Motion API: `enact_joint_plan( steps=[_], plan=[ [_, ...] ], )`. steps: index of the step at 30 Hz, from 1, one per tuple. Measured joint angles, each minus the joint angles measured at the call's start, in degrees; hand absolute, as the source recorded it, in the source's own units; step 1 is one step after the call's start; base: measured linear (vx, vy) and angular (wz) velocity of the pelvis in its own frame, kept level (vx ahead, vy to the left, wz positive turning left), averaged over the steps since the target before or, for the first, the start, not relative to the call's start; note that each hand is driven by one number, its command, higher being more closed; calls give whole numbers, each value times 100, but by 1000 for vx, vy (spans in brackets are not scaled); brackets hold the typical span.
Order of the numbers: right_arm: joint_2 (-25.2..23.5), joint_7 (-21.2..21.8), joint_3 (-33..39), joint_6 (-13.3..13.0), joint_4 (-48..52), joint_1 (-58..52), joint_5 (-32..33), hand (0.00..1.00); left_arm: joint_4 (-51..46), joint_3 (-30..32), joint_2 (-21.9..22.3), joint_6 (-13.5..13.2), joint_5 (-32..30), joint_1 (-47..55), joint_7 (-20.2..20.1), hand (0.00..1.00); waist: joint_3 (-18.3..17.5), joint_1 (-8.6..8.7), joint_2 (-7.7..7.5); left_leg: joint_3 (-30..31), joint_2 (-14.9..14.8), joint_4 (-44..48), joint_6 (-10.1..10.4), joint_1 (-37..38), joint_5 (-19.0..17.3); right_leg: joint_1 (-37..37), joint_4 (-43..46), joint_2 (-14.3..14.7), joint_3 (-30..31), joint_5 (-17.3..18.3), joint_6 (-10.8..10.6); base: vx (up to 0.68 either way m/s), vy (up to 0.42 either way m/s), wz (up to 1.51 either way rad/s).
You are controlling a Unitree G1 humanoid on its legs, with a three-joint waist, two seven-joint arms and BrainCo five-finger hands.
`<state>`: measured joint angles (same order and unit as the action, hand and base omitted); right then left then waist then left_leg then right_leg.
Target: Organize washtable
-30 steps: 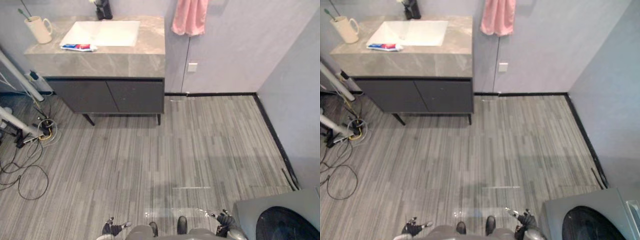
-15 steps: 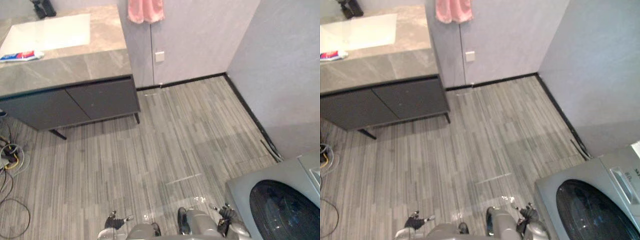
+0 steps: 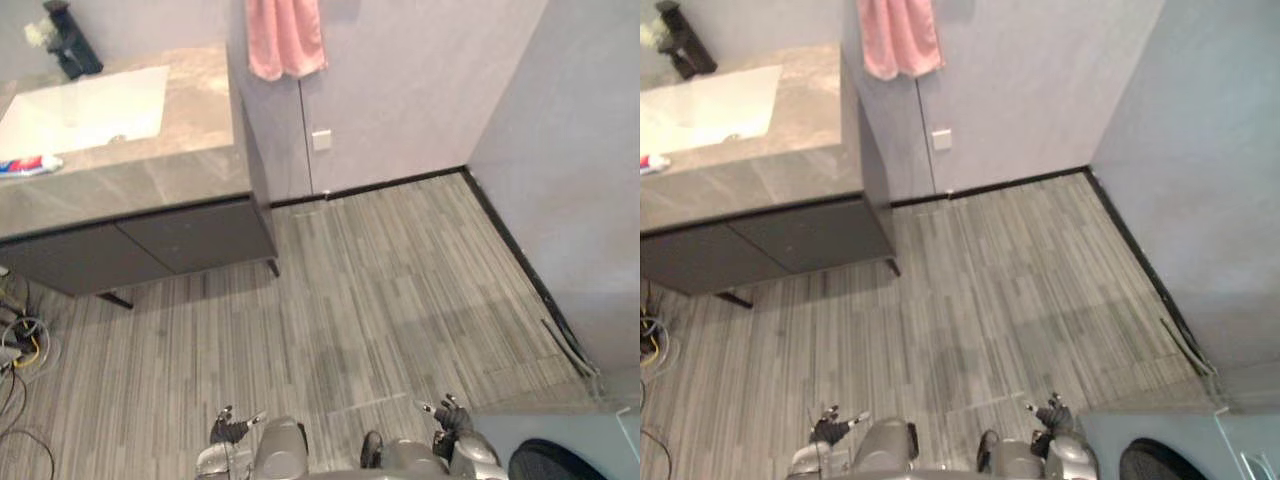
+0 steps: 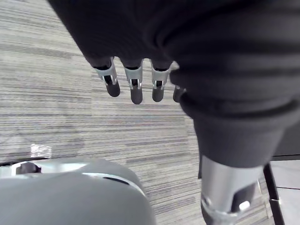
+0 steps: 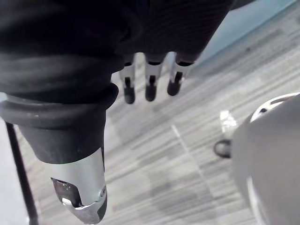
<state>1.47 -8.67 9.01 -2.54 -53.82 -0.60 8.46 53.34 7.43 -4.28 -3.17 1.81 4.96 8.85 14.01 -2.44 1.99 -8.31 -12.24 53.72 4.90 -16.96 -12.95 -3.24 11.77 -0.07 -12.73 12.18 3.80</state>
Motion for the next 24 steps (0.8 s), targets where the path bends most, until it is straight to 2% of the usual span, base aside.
enact_joint_plan(
  steps=[3, 4, 5, 6, 7, 8, 9, 10, 11, 12, 14, 16, 17, 19, 20, 21, 22, 23, 24],
  plan=[
    [-61, -5, 141, 17, -128, 83, -2, 0, -2, -9, -60, -7, 43, -52, 7, 0, 83, -20, -140, 64, 526, -1781, 32, -218, 37, -416, -395, -297, 31, -8, -34, 366, 160, -11],
    [-16, -6, 171, 13, -143, 97, -4, 0, 4, -48, -54, -9, 43, -63, 17, 0, 79, -29, -124, 211, 747, -3136, 123, -168, 348, -561, -592, -380, 77, 48, -306, 275, 172, -19],
    [22, -6, 170, 17, -166, 93, -4, 0, 23, -72, -41, -9, 43, -51, 16, 0, 61, -38, -73, 285, 756, -3510, 71, -179, 501, -575, -614, -360, 142, 104, -442, 437, 314, -45],
    [30, -10, 170, 27, -187, 128, -9, 0, 83, -73, -47, 7, 42, -45, 12, 0, 57, -93, -60, 327, 755, -3464, -158, -174, 1015, -606, -580, -369, 261, 210, -569, 403, 294, -61],
    [-64, -5, 141, 29, -192, 125, -11, 0, 101, -67, -158, 12, 41, -47, 13, 0, 9, -158, -253, 217, 896, -3304, -385, -161, 865, -626, -469, -510, 419, 327, -533, 520, 323, -59],
    [-109, -2, 144, 33, -196, 119, -21, 0, 99, -72, -215, 10, 39, -84, 15, 0, 13, -178, -385, 103, 955, -3256, -493, -96, 666, -386, 96, -653, 544, 338, -546, 357, 181, -41],
    [-119, -2, 143, 37, -195, 121, -27, 0, 105, -76, -227, 11, 39, -86, 16, 0, 7, -195, -405, 35, 955, -3257, -509, -29, 598, -134, 680, -712, 615, 330, -561, 428, 242, -26],
    [-152, 0, 140, 39, -193, 118, -49, 0, 166, -108, -276, 18, 40, -88, 20, 0, 31, -144, -451, 18, 1039, -3310, -621, 262, 471, 348, 1958, -888, 673, 187, -836, 427, 241, -10],
    [-175, 9, 136, 46, -208, 110, -102, 0, 234, -237, -342, 41, 39, -127, 23, 0, 70, -97, -491, 27, 1139, -3389, -715, 662, 339, 672, 3090, -1016, 661, 181, -987, 609, 306, 4],
    [-150, 15, 135, 47, -183, 80, -151, 0, 237, -305, -352, 43, 39, -131, 28, 0, 72, -92, -481, 7, 1163, -3483, -747, 1083, 226, 856, 3647, -1065, 589, 243, -988, 442, 172, 20],
    [-140, 17, 110, 47, -183, 84, -215, 0, 234, -334, -349, 35, 38, -139, 27, 0, 107, -35, -409, 39, 1171, -3662, -755, 1444, 191, 975, 3685, -1111, 213, 361, -939, 339, 90, 24],
    [-139, 18, 11, 34, -157, 215, -224, 0, 222, -337, -305, 17, 38, -193, 24, 0, 103, 16, -406, 105, 1119, -3950, -716, 1848, 173, 1312, 3058, -1062, -267, 414, -837, 428, 52, 26],
    [-138, 16, 10, 27, -158, 267, -224, 0, 223, -339, -270, 17, 38, -233, 19, 0, 102, 20, -403, 164, 1078, -3981, -606, 1936, 107, 1518, 2479, -991, -345, 396, -817, 445, -12, 31],
    [-132, 16, 9, 36, -164, 263, -223, 0, 222, -366, -232, 15, 34, -265, 17, 0, 107, 33, -395, 248, 993, -3981, -403, 2070, -16, 1667, 1371, -861, -399, 60, -699, 376, -77, 33],
    [-132, 16, 3, 49, -164, 231, -223, 0, 223, -426, -243, 19, 31, -259, 24, 0, 102, 42, -403, 295, 946, -3978, -249, 2215, -113, 1653, 562, -708, -407, -522, -631, 409, -152, 21],
    [-132, 15, -2, 52, -163, 201, -223, 0, 222, -461, -261, 17, 29, -249, 24, 0, 91, 41, -422, 321, 944, -3976, -153, 2302, -179, 1632, 188, -659, -391, -925, -551, 424, -175, 21],
    [-133, 15, -45, 50, -163, 121, -223, 0, 222, -463, -295, 15, 29, -224, 22, 0, 28, 39, -556, 376, 1017, -3972, 22, 2486, -321, 1627, -225, -648, -330, -2027, -354, 433, -202, -5],
    [25, 12, -53, 52, -205, 159, -224, 0, 297, -457, -189, 20, 25, -269, 29, 0, -2, 32, -297, 408, 804, -3967, 25, 2609, -434, 1601, 15, -466, -391, -1876, -239, 390, -185, -11],
    [43, 11, -52, 31, -207, 151, -224, 0, 302, -474, -112, 17, 24, -255, 10, 0, -56, 53, -180, 415, 696, -3985, 31, 2629, -430, 1599, 34, -398, -405, -1794, -223, 464, -213, -12]
  ],
)
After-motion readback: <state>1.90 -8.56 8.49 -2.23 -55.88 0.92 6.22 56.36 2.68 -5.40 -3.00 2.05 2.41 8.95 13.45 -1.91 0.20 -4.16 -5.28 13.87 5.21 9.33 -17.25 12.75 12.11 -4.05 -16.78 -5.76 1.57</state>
